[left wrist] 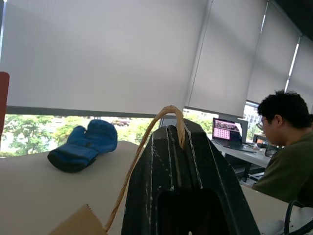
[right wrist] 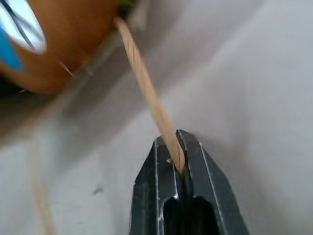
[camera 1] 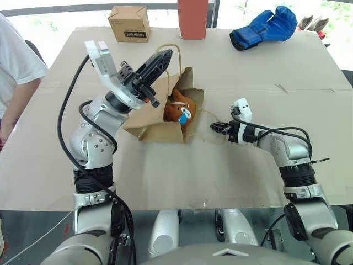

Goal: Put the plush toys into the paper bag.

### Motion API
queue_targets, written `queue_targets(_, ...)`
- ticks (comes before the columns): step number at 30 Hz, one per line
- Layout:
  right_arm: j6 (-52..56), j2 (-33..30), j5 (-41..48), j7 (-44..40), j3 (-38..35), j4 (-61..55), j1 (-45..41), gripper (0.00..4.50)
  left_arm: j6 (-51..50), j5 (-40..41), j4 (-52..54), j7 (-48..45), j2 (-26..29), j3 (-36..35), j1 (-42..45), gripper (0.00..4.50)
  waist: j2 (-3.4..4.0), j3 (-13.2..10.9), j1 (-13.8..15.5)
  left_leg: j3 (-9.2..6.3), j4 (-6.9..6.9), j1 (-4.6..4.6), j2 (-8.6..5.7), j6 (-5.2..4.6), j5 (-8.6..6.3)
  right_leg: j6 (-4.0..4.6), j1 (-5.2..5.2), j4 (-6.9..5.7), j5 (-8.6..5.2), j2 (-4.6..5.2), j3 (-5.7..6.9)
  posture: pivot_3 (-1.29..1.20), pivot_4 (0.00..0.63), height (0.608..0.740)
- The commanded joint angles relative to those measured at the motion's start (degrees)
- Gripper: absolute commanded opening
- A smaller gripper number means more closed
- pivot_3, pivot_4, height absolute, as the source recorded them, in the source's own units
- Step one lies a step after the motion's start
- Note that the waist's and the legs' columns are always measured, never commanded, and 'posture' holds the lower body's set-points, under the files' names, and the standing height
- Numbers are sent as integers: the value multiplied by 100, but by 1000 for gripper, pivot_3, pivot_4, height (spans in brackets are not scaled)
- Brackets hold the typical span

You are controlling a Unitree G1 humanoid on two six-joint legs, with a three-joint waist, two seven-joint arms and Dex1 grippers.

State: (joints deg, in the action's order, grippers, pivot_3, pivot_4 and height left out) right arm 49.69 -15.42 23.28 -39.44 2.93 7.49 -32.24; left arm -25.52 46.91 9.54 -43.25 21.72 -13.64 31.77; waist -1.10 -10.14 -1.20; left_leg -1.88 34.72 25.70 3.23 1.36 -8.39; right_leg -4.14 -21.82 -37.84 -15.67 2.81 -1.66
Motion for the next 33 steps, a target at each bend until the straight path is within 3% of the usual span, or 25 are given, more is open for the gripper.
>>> queue_targets(1, 47, 211, 639, -95, -499, -438, 96, 31, 162, 49, 271, 22, 32, -108, -6, 0, 0, 0, 13, 0, 0, 0, 0, 0, 0, 0, 0, 0, 0, 0, 0, 0, 150, 740)
queue_targets(9, 894, 526, 2365, 504, -1593, -2007, 115, 31, 304, -236, -331, -9, 199, -198, 109, 0, 2, -1, 31, -2, -1, 1, 0, 0, 0, 1, -1, -1, 0, 0, 1, 0, 150, 740)
queue_targets(14, 994, 921, 3685, 1986, -2340, -2986, -502, 0, 426, -589, -1090, 101, 560, -313, 580, 1993, 2, -3, 21, -3, -1, 4, 1, 0, 0, 0, -7, -3, 0, 0, 2, 0, 150, 740)
queue_targets(15, 966, 935, 3856, 2331, -2406, -3107, -736, 0, 385, -572, -1167, 127, 580, -330, 693, 2632, 3, -3, 22, -2, -1, 4, 1, 0, 0, 0, -6, -2, 0, 1, 2, 0, 150, 740)
queue_targets(20, 796, 969, 4648, 3847, -2467, -3268, -1806, 0, 281, -595, -1604, 160, 609, -328, 1128, 4483, 4, -5, 32, -3, -4, 14, 1, 0, 0, 0, -17, -3, 0, 1, 3, 0, 150, 740)
queue_targets(28, 990, 144, 4677, 3908, -1883, -3242, -878, 0, 238, -953, -1778, -86, 625, -16, 825, 4483, -3, -3, 30, 3, -29, 14, 0, -1, 0, 1, -19, 8, 0, 5, 1, 0, 150, 740)
queue_targets(33, 808, -34, 4811, 3860, -1794, -3272, -920, 0, 290, -948, -1790, -86, 592, -43, 900, 4483, -3, -4, 4, 3, -29, 18, 4, -2, 1, 2, -38, -8, 0, 0, -4, 0, 150, 740)
